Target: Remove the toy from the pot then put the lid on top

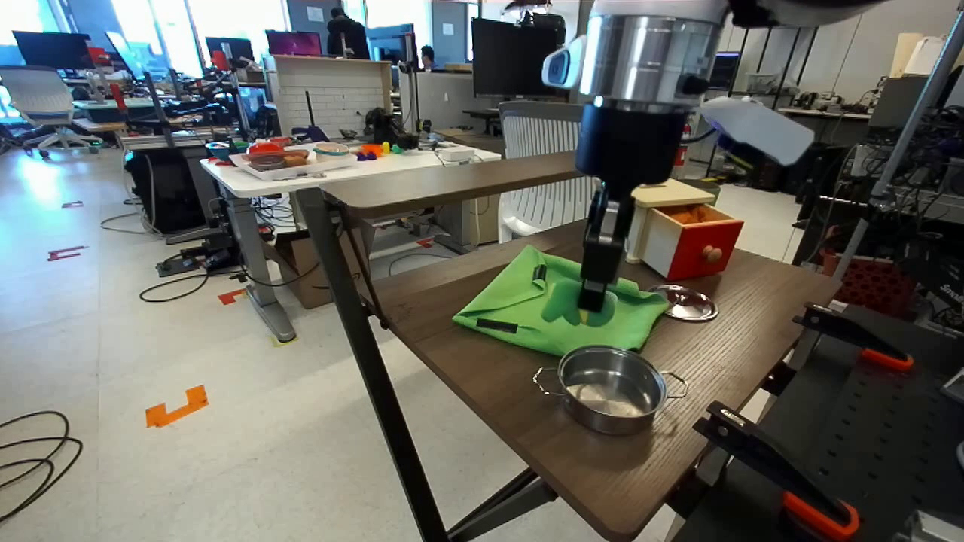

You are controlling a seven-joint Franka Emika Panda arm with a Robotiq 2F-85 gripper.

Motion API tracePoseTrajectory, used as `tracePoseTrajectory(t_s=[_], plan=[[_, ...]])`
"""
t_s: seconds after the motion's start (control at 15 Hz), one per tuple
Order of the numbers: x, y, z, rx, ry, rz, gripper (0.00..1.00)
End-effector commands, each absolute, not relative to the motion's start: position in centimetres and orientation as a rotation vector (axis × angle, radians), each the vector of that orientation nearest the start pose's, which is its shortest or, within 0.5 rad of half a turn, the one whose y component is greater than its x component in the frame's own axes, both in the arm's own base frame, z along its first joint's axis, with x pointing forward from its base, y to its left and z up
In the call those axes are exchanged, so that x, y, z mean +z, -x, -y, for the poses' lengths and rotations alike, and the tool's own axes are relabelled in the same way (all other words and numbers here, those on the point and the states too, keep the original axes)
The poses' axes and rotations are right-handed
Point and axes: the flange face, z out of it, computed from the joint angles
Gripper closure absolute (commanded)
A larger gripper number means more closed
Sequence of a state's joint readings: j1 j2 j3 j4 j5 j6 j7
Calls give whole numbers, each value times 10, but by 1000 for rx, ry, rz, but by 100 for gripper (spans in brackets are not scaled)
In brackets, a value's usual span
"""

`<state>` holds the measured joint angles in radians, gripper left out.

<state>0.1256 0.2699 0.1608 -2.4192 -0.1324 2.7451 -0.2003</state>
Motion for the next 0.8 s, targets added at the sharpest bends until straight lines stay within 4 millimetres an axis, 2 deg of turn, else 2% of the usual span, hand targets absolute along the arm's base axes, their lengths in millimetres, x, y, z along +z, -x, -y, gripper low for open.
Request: tracePoseTrajectory(t_s=[0.0, 0.13, 0.27, 0.6, 0.67, 0.73], plan=[[226, -526, -130, -163, 3042, 876, 97], [225, -553, -120, -176, 3050, 833, 97], [216, -569, -116, -150, 3044, 818, 97], [175, -580, -115, -32, 3053, 828, 97], [170, -581, -115, -16, 3054, 827, 65], [168, -582, -116, -9, 3053, 827, 64]])
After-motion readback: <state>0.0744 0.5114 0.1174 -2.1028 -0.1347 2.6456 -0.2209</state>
